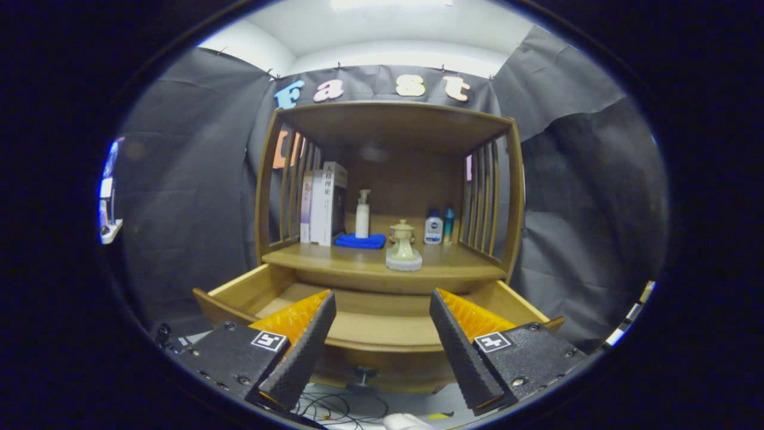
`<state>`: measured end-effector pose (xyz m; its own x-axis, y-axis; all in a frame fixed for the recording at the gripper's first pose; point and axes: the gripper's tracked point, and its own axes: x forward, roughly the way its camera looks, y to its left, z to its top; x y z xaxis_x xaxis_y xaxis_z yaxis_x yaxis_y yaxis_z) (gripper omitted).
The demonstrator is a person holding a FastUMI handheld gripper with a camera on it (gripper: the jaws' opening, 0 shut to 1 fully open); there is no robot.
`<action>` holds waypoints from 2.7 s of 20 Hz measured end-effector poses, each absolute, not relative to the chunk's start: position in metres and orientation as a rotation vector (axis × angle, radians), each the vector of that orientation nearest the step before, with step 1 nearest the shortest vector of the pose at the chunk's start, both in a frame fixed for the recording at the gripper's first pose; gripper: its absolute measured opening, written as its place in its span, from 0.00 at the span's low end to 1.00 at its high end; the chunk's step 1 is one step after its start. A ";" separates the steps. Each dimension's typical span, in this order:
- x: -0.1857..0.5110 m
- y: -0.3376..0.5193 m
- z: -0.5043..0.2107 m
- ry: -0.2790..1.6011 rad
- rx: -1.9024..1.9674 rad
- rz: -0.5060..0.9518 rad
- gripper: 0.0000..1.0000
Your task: Pull open the drawer, take out the items inside it, and place them on the countertop above the cabinet.
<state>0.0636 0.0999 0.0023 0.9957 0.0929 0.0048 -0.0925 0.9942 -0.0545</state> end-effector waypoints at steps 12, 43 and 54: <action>0.064 0.103 -0.100 0.146 -0.014 0.067 0.99; 0.122 0.109 -0.122 0.164 -0.008 0.026 0.99; 0.181 0.116 -0.108 0.155 -0.001 0.005 0.99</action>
<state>0.1812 0.1163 -0.1077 0.9880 0.0052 -0.1546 -0.0054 1.0000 -0.0005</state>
